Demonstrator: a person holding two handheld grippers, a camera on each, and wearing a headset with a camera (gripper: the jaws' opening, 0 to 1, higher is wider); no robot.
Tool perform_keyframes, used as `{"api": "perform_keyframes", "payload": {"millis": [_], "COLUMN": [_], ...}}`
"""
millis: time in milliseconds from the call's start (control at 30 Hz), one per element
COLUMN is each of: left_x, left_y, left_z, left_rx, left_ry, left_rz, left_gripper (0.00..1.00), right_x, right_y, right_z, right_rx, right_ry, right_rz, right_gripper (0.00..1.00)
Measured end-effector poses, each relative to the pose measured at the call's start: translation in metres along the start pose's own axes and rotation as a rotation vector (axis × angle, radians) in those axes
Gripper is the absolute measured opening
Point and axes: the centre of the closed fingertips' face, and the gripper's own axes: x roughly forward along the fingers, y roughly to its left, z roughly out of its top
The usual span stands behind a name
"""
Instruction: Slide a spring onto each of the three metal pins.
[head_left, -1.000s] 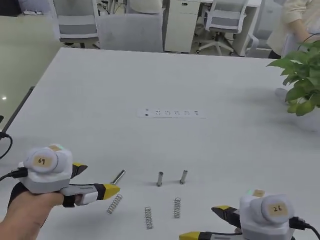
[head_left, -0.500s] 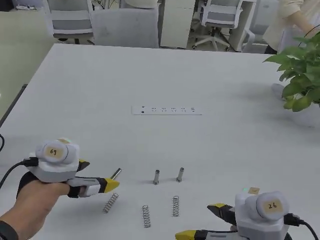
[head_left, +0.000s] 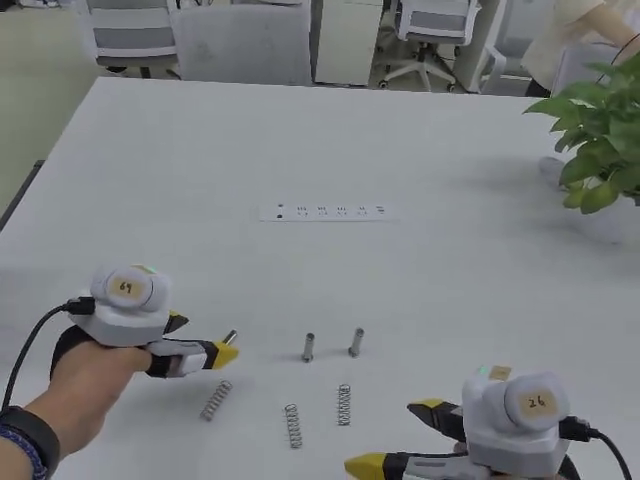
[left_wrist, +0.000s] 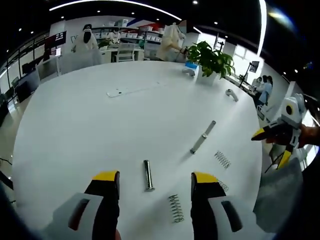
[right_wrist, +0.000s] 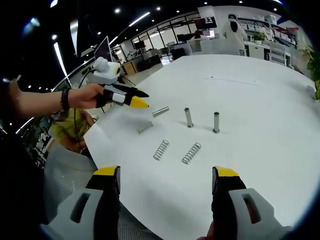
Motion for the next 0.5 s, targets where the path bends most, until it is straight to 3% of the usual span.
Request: {"api": "perform_keyframes", "payload": {"millis": [500], "left_x": [0.021], "left_y": [0.003], "left_z": [-0.006], "left_rx": [0.000], "left_ry": [0.070], "left_rz": [0.004], "left_gripper": [0.36], "right_x": [0.000], "right_y": [-0.003], "right_z": [-0.003], "right_rx": [0.012], "right_ry": [0.004], "right_rz": [-0.001], "right_gripper": [0.73]}}
